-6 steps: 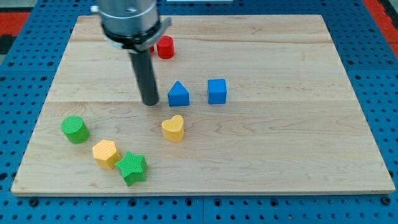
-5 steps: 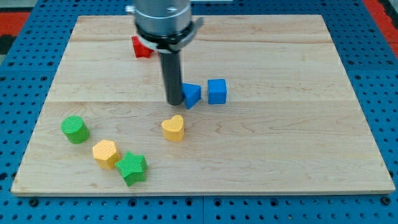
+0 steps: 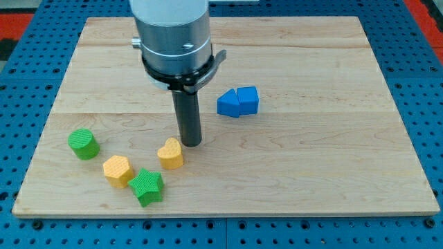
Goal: Place the yellow blocks together above the green star
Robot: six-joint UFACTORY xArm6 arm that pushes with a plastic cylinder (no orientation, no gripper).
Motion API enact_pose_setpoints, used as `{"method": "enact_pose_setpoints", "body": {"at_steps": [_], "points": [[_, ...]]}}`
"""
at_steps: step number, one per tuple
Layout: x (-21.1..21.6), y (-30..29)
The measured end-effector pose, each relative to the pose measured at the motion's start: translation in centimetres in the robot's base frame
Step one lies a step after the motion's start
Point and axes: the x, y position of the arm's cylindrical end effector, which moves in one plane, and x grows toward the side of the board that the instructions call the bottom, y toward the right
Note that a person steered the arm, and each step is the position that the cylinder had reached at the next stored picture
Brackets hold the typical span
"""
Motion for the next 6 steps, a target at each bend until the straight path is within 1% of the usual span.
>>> {"method": "enact_pose_setpoints", "body": {"at_steps": [1, 2, 3, 4, 6], "points": [[-0.8, -7.3], [0.4, -10.9], [2.4, -11.5], [2.6, -13.9], [7.0, -16.2]]}}
